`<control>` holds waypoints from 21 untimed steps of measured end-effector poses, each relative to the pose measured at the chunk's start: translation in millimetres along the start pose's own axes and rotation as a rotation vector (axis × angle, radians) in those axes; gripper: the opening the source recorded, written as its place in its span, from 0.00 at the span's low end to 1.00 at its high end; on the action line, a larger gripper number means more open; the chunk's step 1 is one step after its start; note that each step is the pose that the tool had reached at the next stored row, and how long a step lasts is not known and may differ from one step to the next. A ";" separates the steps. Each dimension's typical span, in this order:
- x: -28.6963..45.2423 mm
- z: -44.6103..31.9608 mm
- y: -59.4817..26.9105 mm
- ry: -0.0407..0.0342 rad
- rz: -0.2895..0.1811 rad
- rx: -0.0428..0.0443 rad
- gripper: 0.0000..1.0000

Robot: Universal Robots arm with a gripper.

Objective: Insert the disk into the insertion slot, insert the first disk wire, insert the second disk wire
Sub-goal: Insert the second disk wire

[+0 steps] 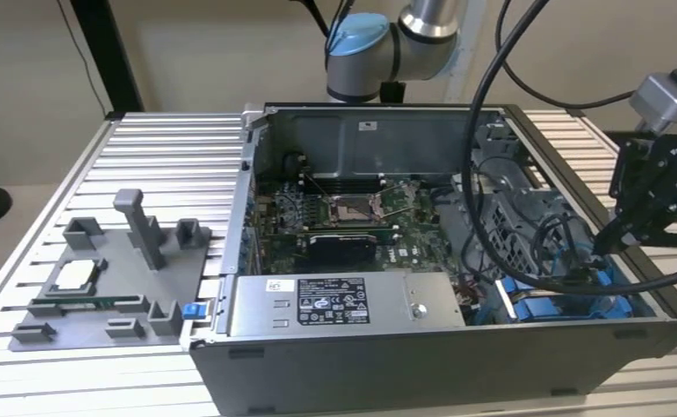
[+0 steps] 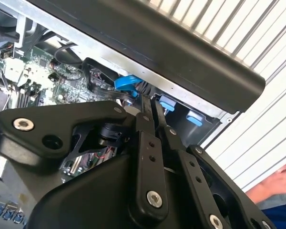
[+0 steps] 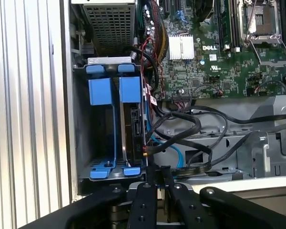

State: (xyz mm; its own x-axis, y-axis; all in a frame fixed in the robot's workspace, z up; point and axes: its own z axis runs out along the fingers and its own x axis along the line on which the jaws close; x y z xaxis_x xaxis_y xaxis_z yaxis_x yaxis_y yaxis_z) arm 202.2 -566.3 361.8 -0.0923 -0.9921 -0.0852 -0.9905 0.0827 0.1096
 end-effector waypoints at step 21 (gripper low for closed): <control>0.1 -21.4 25.8 -0.0001 0.000 0.0001 0.00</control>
State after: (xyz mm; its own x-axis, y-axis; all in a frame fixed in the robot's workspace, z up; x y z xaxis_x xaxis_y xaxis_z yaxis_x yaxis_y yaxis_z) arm 178.9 -566.2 385.8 -0.0926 -0.9920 -0.0853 -0.9905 0.0831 0.1096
